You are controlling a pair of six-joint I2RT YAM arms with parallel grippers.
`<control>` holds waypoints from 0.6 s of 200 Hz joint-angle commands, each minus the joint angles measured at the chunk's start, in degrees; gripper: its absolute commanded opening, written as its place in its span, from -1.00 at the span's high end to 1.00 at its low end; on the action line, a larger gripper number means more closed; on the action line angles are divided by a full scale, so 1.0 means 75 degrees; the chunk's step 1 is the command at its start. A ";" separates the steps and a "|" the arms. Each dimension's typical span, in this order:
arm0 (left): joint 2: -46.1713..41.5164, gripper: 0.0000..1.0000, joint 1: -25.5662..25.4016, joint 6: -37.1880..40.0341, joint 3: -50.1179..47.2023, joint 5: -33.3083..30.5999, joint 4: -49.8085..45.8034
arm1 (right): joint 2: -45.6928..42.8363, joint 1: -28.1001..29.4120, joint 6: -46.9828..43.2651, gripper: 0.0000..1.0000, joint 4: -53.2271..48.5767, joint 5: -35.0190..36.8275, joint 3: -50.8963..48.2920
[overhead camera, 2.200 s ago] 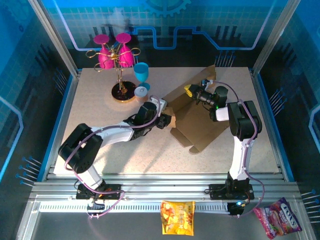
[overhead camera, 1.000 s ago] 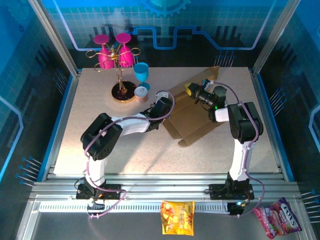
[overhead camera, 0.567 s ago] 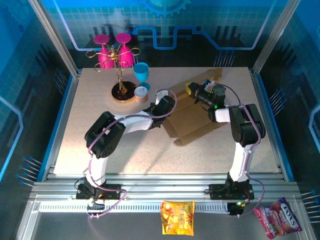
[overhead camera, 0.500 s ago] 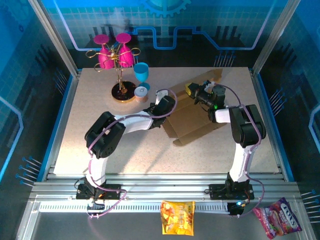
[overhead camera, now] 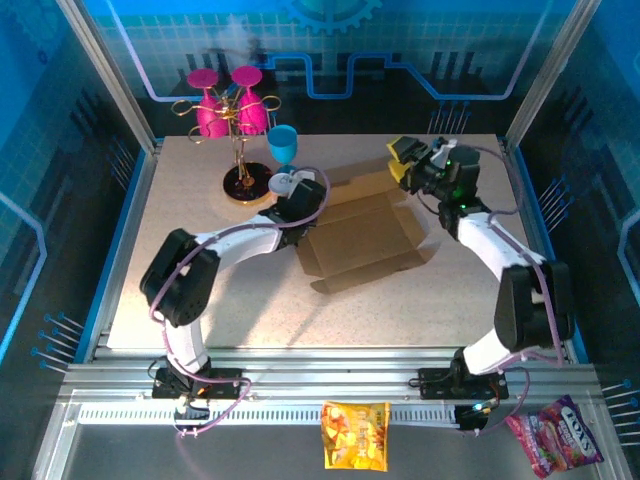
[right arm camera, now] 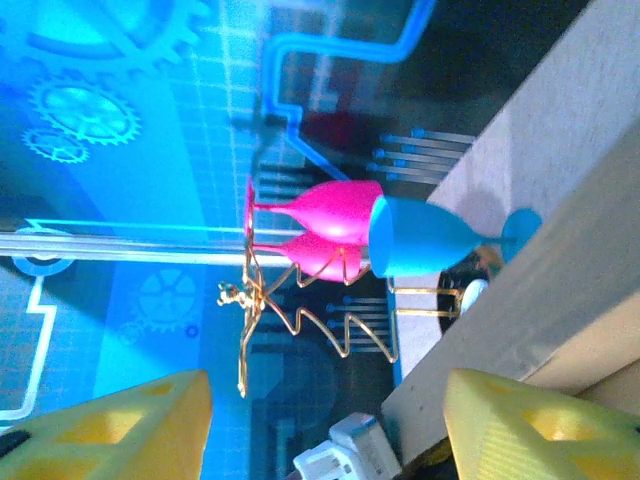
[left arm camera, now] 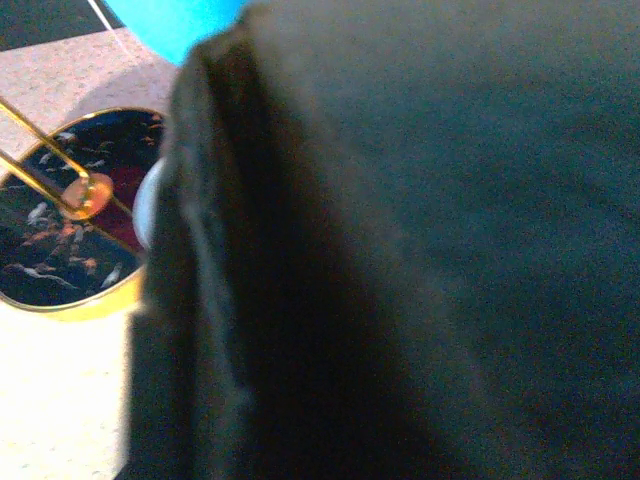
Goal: Fold the paper box
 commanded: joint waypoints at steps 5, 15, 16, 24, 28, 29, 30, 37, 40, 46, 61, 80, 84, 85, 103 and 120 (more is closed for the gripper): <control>-0.0799 1.00 0.0240 0.0781 -0.0323 0.0732 -0.0634 | -0.0564 -0.0565 -0.1360 -0.19 -0.2772 0.0342 0.0245; -0.0956 1.00 0.0330 0.0924 -0.0339 0.0909 -0.0838 | -0.0633 -0.0666 -0.1568 -0.12 -0.3044 0.0358 0.0248; -0.0974 1.00 0.0331 0.0932 -0.0339 0.0938 -0.0860 | -0.0640 -0.0676 -0.1584 -0.12 -0.3066 0.0361 0.0245; -0.1094 1.00 0.0401 0.1012 -0.0393 0.1176 -0.0951 | -0.0652 -0.0697 -0.1702 -0.09 -0.3215 0.0405 0.0284; -0.1144 1.00 0.0426 0.1022 -0.0420 0.1216 -0.0989 | -0.0637 -0.0689 -0.1761 -0.08 -0.3275 0.0422 0.0315; -0.1155 1.00 0.0438 0.1022 -0.0427 0.1220 -0.1000 | -0.0636 -0.0693 -0.1780 -0.08 -0.3293 0.0422 0.0326; -0.1167 1.00 0.0438 0.1028 -0.0436 0.1222 -0.1006 | -0.0629 -0.0695 -0.1795 -0.07 -0.3307 0.0423 0.0343; -0.1240 1.00 0.0482 0.1030 -0.0456 0.1305 -0.1083 | -0.0552 -0.0667 -0.1962 -0.05 -0.3480 0.0451 0.0490; -0.1267 1.00 0.0495 0.1034 -0.0470 0.1350 -0.1130 | -0.0500 -0.0638 -0.2064 -0.04 -0.3585 0.0473 0.0560; -0.1310 1.00 0.0514 0.1044 -0.0459 0.1396 -0.1182 | -0.0391 -0.0597 -0.2275 -0.03 -0.3883 0.0551 0.0771; -0.1343 1.00 0.0513 0.1069 -0.0413 0.1473 -0.1336 | -0.0123 -0.0541 -0.2631 -0.03 -0.4267 0.0656 0.1068; -0.1323 1.00 0.0512 0.1093 -0.0356 0.1558 -0.1401 | 0.0269 -0.0565 -0.2935 -0.04 -0.4580 0.0673 0.1331; -0.1304 1.00 0.0509 0.1104 -0.0332 0.1562 -0.1426 | 0.0339 -0.0567 -0.2993 -0.05 -0.4603 0.0644 0.1380; -0.1300 1.00 0.0514 0.1104 -0.0330 0.1563 -0.1429 | 0.0362 -0.0562 -0.3011 -0.05 -0.4607 0.0633 0.1392; -0.1232 1.00 0.0528 0.1113 -0.0229 0.1636 -0.1503 | 0.0693 -0.0552 -0.3067 -0.05 -0.4720 0.0388 0.1552; -0.1175 1.00 0.0531 0.1119 -0.0158 0.1701 -0.1504 | 0.0863 -0.0511 -0.3098 -0.04 -0.4542 0.0287 0.1546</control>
